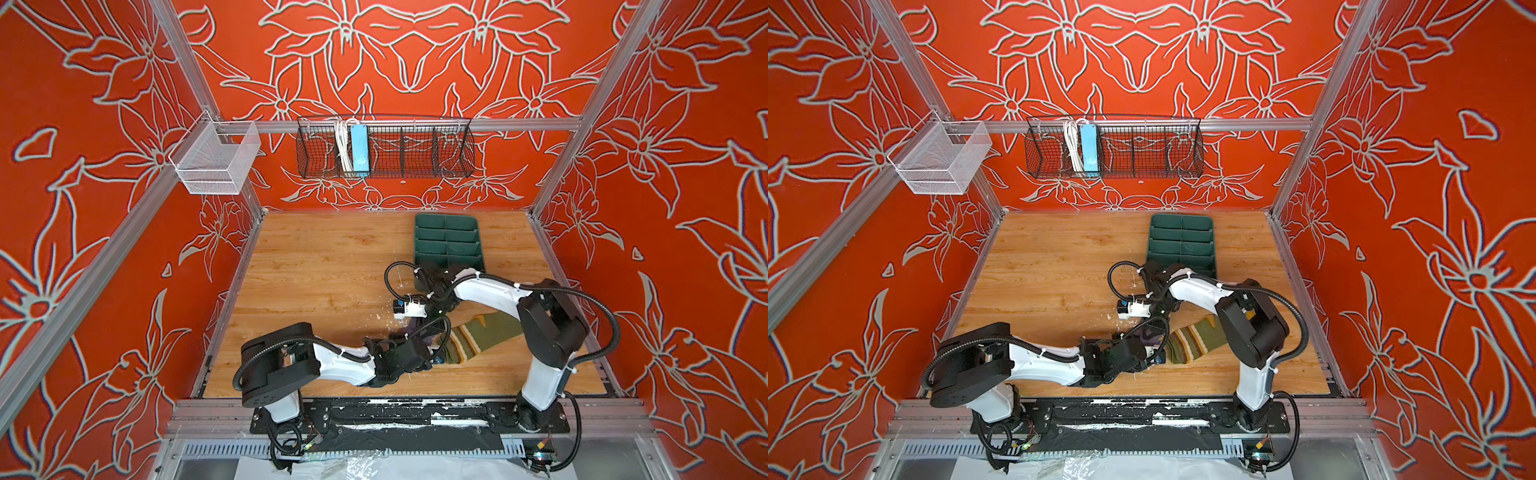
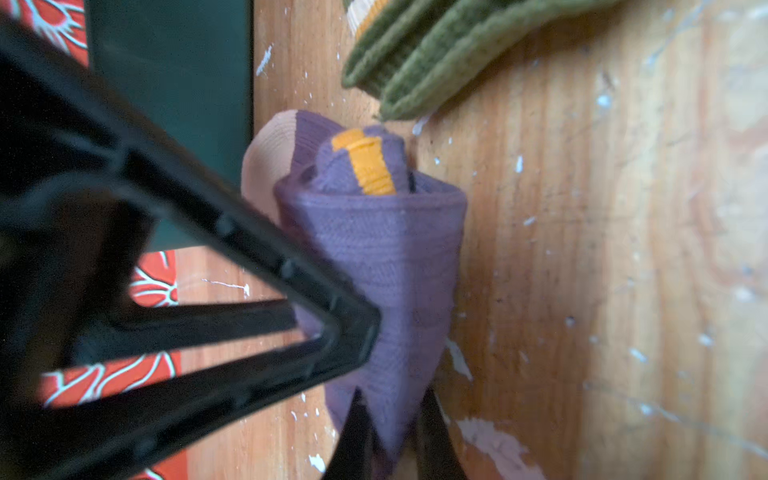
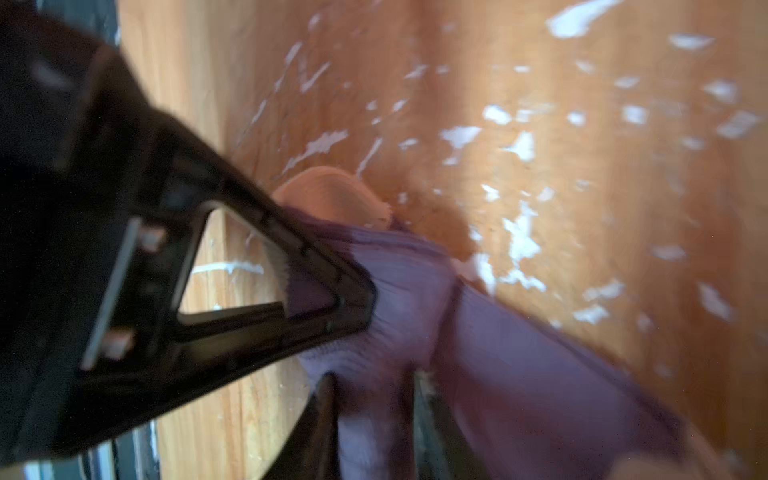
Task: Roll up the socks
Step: 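Hold the roll with left gripper while right gripper releases and lifts away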
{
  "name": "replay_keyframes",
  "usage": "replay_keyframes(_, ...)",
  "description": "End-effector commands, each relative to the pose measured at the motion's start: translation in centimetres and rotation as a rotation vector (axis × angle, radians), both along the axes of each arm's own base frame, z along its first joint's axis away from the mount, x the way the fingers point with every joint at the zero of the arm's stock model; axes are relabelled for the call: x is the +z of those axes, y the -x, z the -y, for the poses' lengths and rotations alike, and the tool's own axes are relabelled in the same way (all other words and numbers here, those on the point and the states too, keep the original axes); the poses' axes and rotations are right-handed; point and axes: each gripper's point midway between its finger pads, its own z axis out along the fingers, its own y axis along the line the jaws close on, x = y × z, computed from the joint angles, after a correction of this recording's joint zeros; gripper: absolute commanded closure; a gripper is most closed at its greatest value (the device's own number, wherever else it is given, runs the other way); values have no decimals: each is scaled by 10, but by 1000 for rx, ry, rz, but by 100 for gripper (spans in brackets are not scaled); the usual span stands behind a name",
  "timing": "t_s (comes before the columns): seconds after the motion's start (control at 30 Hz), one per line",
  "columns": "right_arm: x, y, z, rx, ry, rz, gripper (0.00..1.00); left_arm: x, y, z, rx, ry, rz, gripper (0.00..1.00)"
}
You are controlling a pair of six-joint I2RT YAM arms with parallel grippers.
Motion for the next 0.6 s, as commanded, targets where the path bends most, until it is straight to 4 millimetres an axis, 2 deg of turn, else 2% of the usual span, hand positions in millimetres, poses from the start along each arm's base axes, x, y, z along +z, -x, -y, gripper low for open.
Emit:
replay_keyframes(0.0, 34, -51, -1, -168, -115, 215, 54, -13, 22, -28, 10, -114, -144, 100)
replay_keyframes(0.1, 61, -88, 19, -378, -182, 323, 52, -16, 35, -35, 5, -160, -242, 100)
replay_keyframes(0.17, 82, -112, 41, -550, -226, 397, 52, -18, 42, -40, 16, -194, -309, 100)
replay_keyframes(0.27, 115, -137, 77, -783, -300, 504, 52, -18, 45, -43, 62, -240, -405, 99)
replay_keyframes(0.4, 158, -145, 126, -1048, -402, 683, 48, -14, 45, -39, 168, -264, -596, 98)
replay_keyframes(0.5, 183, -136, 157, -1187, -446, 815, 43, -13, 44, -30, 243, -271, -740, 97)
replay_keyframes(0.57, 191, -126, 168, -1212, -452, 859, 42, -13, 44, -22, 273, -271, -830, 95)
